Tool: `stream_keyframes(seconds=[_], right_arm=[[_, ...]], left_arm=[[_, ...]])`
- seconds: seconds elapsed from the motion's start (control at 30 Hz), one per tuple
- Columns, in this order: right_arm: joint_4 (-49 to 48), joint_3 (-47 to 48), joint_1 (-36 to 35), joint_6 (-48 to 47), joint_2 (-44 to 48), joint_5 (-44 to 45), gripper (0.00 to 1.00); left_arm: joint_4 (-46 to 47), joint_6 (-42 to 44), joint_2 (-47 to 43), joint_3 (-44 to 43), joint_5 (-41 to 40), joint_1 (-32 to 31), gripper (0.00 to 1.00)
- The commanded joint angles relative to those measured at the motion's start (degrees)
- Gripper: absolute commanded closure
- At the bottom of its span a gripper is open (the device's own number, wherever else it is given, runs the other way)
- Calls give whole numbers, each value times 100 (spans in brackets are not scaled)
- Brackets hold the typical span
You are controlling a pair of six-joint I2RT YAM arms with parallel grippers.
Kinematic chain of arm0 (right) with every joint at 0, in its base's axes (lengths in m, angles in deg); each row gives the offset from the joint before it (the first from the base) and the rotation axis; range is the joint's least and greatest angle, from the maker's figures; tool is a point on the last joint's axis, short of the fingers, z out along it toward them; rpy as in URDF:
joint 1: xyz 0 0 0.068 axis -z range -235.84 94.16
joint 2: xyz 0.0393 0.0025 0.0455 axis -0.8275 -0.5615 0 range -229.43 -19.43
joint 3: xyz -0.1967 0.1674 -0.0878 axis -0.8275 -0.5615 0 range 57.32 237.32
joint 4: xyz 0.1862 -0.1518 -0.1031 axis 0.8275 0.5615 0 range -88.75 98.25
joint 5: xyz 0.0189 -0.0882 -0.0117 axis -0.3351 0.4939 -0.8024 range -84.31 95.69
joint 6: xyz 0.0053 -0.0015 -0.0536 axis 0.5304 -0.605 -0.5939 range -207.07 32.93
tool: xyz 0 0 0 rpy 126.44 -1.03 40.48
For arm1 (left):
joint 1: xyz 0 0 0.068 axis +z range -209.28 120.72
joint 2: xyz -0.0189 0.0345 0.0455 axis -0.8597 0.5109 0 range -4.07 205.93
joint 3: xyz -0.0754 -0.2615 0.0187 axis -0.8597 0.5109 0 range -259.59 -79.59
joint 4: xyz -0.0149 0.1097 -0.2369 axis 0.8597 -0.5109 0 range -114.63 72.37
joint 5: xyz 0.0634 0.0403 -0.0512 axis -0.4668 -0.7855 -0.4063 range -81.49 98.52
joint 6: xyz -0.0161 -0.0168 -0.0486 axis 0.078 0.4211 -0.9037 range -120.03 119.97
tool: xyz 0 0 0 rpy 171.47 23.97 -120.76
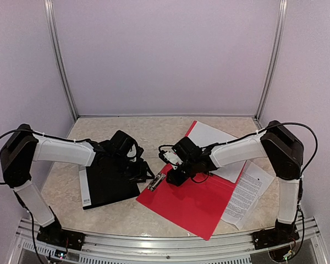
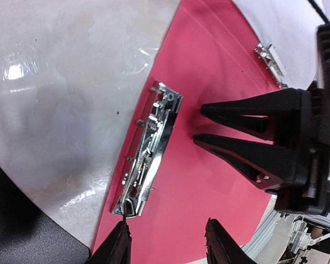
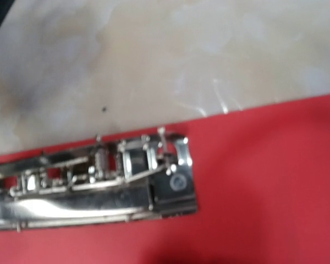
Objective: Put the files into the folder
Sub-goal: Open the spring clip on the folder at the center of the board.
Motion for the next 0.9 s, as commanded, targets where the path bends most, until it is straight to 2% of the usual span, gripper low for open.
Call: stream_keyframes(seconds=[0.0, 0.17, 0.3, 0.43, 0.73, 0.87], right_arm=[[417, -256, 31, -95, 130, -186, 76], [96, -421, 37, 447, 200, -322, 74], [-314, -552, 30, 1023, 154, -465, 72], [-434, -451, 33, 1266, -45, -496, 75], [-321, 82, 62, 1311, -587, -634, 89], [-221, 262, 171, 1186, -747, -701, 92]], left_arm=[[-104, 397, -414, -72, -315, 112, 55], [71, 624, -216, -97, -164, 235, 54], [709, 574, 169, 90, 231, 311, 54], [952, 545, 577, 47, 516, 305, 55], [1548, 215, 726, 489, 887, 281, 70], [1703, 152, 661, 617, 983, 215, 79]])
